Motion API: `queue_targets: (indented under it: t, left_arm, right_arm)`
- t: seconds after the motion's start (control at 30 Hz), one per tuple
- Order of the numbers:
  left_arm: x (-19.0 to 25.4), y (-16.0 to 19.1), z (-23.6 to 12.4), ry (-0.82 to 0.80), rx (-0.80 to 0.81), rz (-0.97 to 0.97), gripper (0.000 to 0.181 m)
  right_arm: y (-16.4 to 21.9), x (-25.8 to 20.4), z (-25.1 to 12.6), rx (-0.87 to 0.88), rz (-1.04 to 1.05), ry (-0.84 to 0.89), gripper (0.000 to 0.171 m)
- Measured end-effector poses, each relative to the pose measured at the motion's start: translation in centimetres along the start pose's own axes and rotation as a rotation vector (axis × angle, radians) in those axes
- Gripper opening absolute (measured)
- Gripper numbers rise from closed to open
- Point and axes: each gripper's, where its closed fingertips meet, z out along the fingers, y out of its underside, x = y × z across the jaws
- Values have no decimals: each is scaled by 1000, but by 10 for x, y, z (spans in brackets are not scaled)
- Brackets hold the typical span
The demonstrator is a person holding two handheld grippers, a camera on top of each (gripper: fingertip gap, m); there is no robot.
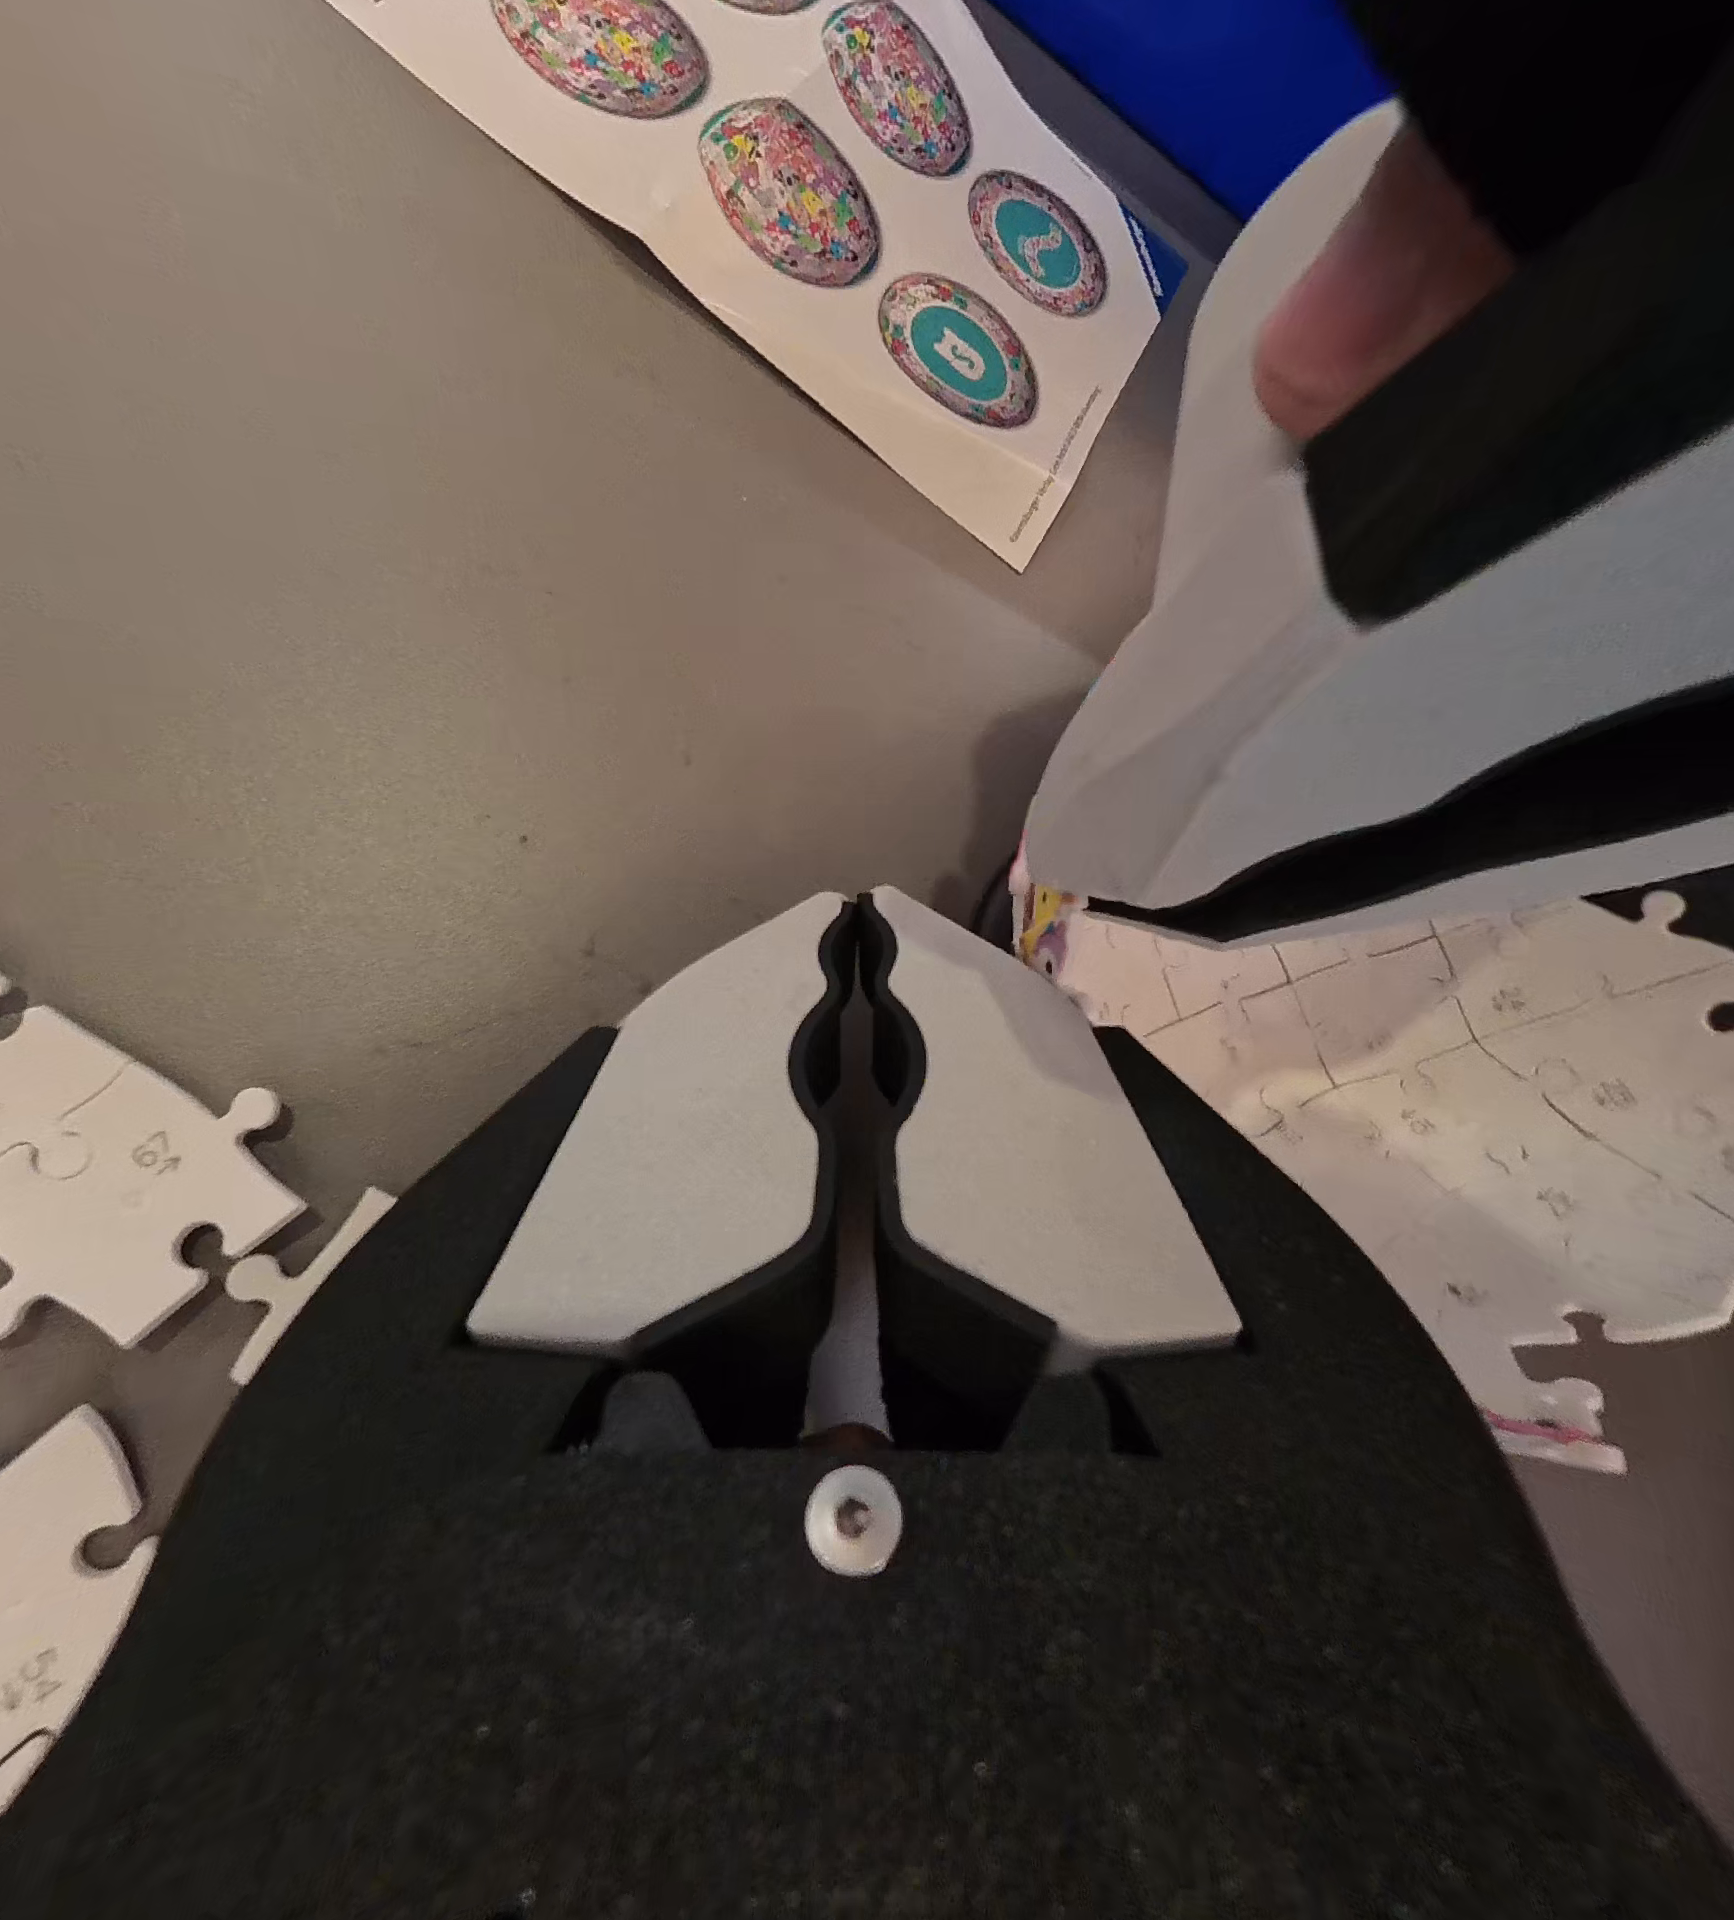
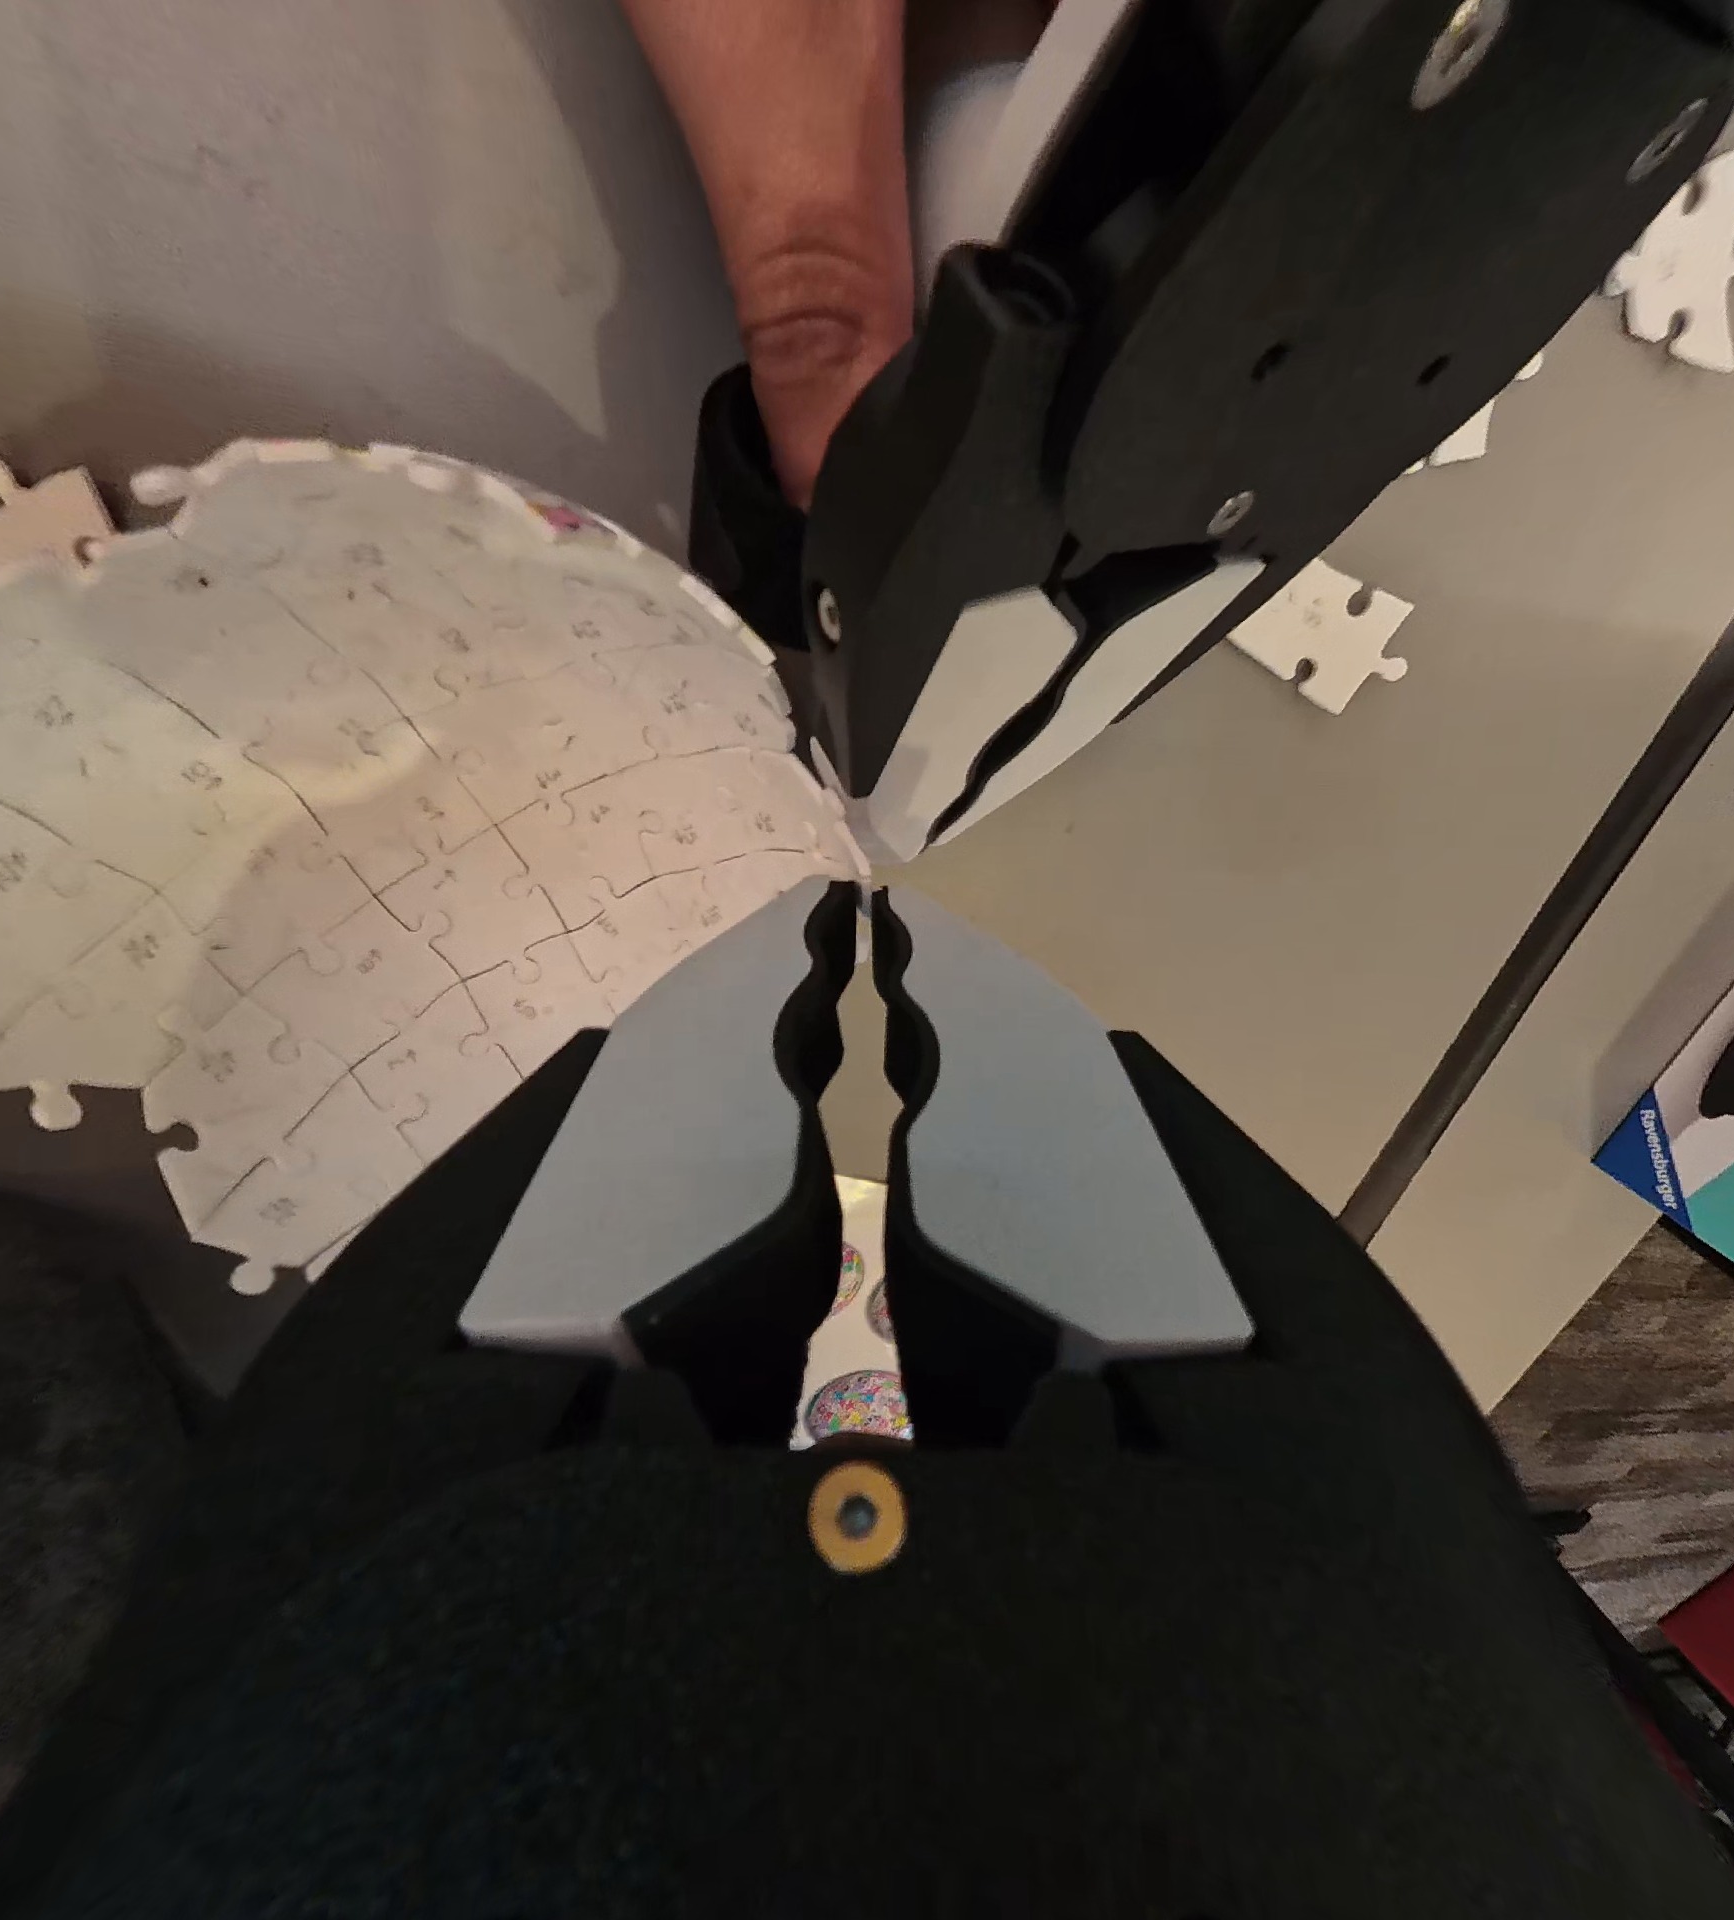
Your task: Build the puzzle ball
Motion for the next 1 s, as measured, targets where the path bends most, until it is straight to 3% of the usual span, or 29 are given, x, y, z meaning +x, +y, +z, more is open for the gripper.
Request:
queue_targets:
  t: [0.43, 0.6, 0.77, 0.87, 1.0]
  left_arm:
    - [3, 0, 2, 56, -13, -38, 0]
    - [4, 0, 3, 51, -19, -28, 0]
    - [3, 0, 3, 46, -25, -33, 0]
    - [0, 0, 4, 32, -33, -24, 0]
    - [-2, -4, 6, 48, -48, -22, 0]
  right_arm:
    - [2, 2, -1, 37, -71, 72, 4]
    - [1, 4, -4, 59, -72, 93, 12]
    - [5, 11, -33, 72, -61, 216, 16]
    - [-5, -6, -52, 180, -83, 200, 0]
    - [-3, -25, -28, 166, -146, 106, 0]
